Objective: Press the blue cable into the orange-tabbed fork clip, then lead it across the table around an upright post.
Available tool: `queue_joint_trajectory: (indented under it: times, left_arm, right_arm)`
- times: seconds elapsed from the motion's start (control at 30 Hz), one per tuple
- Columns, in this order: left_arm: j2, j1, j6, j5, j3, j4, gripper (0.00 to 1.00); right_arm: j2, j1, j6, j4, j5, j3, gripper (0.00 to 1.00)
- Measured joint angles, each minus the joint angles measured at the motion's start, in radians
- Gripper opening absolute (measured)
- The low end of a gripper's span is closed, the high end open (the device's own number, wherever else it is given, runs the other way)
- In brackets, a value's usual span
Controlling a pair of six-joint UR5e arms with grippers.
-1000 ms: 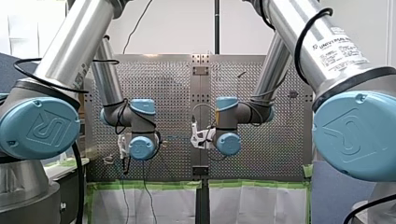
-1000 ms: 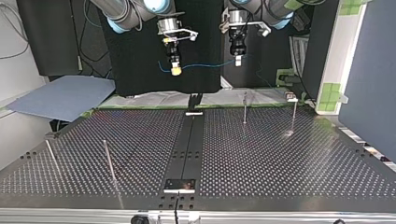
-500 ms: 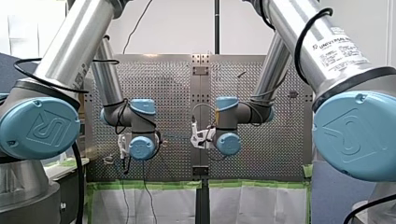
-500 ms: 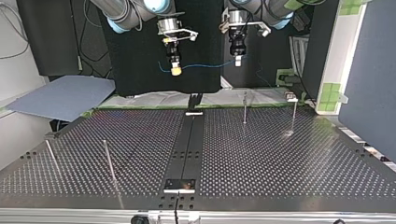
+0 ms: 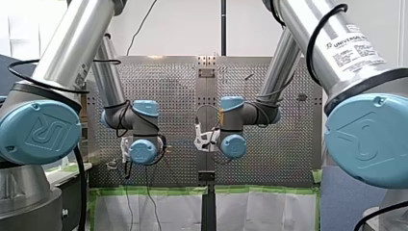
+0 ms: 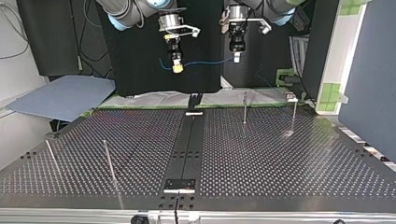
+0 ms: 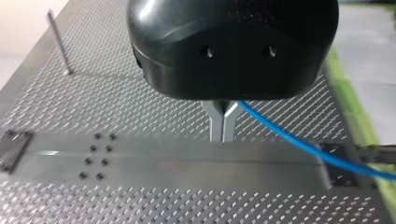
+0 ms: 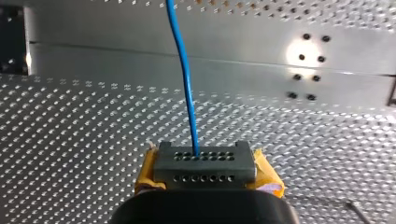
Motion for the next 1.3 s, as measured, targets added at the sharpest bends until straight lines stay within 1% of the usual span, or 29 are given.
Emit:
queue_joint_trajectory:
  times: [0.03,0.13,0.23,0.33,0.43,0.7,0.87,1.0,1.1,1.13,1.23,1.3]
  left_arm:
    - [0.008,-0.001,0.008,0.008,-0.008,-0.007,0.0]
    - [0.037,-0.002,0.031,0.03,-0.037,-0.036,0.0]
    - [0.059,-0.002,0.04,0.038,-0.064,-0.054,0.0]
    - [0.067,-0.002,0.043,0.04,-0.08,-0.059,0.0]
    - [0.07,-0.002,0.044,0.041,-0.085,-0.06,0.0]
    - [0.073,-0.001,0.042,0.044,-0.089,-0.06,0.0]
    - [0.103,0.005,0.018,0.065,-0.073,-0.078,0.0]
    - [0.137,0.006,-0.015,0.07,-0.061,-0.097,0.0]
    - [0.166,0.006,-0.04,0.071,-0.062,-0.101,0.0]
    - [0.174,0.006,-0.046,0.071,-0.062,-0.101,0.0]
    - [0.202,0.012,-0.062,0.071,-0.072,-0.092,0.0]
    - [0.215,0.021,-0.08,0.071,-0.09,-0.075,0.0]
  right_arm:
    - [-0.011,0.009,-0.001,0.001,0.01,0.001,0.0]
    - [-0.036,0.02,-0.001,0.001,0.041,0.002,0.0]
    - [-0.046,0.023,-0.001,0.001,0.072,0.002,0.0]
    - [-0.049,0.024,-0.001,0.001,0.089,0.002,0.0]
    - [-0.05,0.024,-0.001,0.001,0.095,0.002,0.0]
    - [-0.053,0.025,0.0,0.004,0.096,-0.001,0.0]
    - [-0.084,0.028,0.009,0.034,0.093,-0.031,0.0]
    - [-0.116,0.03,0.028,0.048,0.077,-0.048,0.0]
    - [-0.144,0.031,0.054,0.046,0.053,-0.048,0.0]
    - [-0.155,0.032,0.065,0.041,0.042,-0.047,0.0]
    - [-0.158,0.034,0.092,0.018,0.011,-0.044,0.0]
    - [-0.148,0.036,0.101,0.002,-0.007,-0.043,0.0]
